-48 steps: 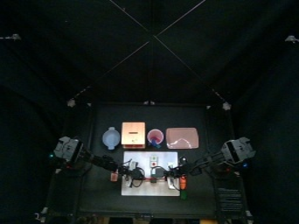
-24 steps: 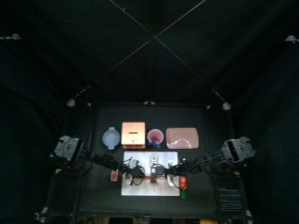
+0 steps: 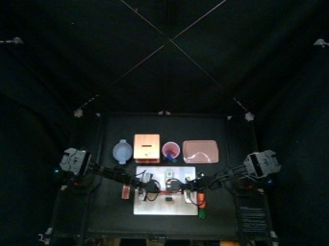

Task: Cut the sushi into 4 pieces with the knife
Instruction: Cut the sushi into 4 pieces

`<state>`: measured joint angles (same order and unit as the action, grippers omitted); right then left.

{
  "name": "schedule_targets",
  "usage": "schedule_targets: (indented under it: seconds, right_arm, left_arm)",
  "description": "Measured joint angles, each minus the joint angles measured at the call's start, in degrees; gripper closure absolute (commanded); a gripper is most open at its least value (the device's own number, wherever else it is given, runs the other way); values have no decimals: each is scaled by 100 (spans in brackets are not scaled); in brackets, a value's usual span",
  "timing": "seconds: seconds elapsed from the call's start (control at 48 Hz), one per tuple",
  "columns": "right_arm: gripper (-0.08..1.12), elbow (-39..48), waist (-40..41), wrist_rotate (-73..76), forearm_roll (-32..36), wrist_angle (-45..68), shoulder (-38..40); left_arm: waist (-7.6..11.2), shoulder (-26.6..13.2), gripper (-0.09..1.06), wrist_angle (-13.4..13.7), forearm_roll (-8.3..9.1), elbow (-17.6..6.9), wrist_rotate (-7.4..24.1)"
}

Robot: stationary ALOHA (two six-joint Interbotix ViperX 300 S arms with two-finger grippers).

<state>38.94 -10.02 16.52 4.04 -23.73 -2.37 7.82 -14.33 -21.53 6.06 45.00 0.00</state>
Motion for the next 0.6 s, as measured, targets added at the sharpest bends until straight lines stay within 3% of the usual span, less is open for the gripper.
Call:
schedule_targets:
  seconds: [0.188,0.375,0.604]
  right_arm:
    - [87,9,18,-9,18,-9,35]
    - [87,-9,132,-35,53,9,158]
    - [87,35,123,-18,53,-141,703]
  left_arm:
    - [-9,167,45,53,132,0,9]
    - [-35,396,27,141,149,35,53]
    - [-53,1055,21,343,176,158,53]
